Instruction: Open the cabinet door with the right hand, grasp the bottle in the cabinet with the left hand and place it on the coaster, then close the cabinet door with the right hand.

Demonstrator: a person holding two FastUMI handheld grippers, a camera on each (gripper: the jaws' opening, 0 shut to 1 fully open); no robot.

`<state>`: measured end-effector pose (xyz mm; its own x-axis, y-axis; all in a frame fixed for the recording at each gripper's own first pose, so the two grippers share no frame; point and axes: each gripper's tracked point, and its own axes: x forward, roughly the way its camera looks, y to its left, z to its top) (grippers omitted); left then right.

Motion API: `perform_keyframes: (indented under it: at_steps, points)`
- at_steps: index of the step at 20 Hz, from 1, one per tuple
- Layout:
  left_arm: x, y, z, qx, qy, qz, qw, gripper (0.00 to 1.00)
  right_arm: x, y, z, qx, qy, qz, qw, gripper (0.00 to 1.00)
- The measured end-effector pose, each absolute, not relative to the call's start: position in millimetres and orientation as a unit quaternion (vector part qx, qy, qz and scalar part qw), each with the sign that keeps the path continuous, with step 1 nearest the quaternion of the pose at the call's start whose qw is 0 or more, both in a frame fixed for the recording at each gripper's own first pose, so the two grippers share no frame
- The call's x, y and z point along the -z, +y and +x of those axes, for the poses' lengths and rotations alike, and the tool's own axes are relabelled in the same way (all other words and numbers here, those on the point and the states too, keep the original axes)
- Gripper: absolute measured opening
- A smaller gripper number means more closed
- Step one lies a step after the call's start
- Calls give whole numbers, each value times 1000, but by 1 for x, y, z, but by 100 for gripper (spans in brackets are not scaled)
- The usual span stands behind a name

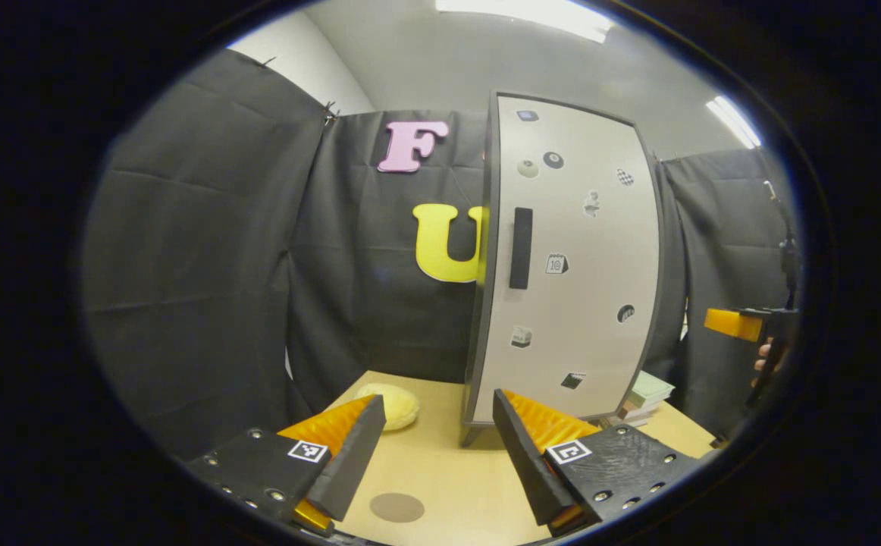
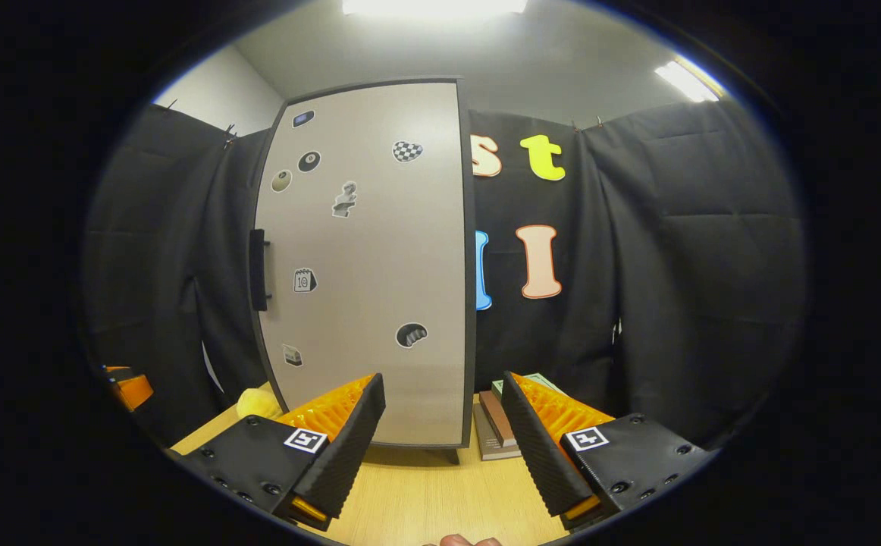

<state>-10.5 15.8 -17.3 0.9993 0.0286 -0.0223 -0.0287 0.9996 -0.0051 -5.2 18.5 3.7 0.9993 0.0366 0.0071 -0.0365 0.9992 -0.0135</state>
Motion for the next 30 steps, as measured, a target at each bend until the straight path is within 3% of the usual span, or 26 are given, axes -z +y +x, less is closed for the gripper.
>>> perform_keyframes:
  at_steps: [13, 22, 24, 30]
  points:
    - [23, 34, -16, -36, 4, -10, 999, 89, -43, 48, 15, -48, -19, -2, 999, 98]
    - [45, 57, -27, -68, 21, -34, 997, 86, -108, 157, 49, -141, -47, -4, 989, 98]
    - [48, 69, -29, -78, 23, -41, 996, 91, -116, 180, 57, -155, -49, -17, 987, 98]
    - [63, 114, -42, -128, 32, -51, 990, 89, -124, 249, 86, -192, -41, -12, 980, 98]
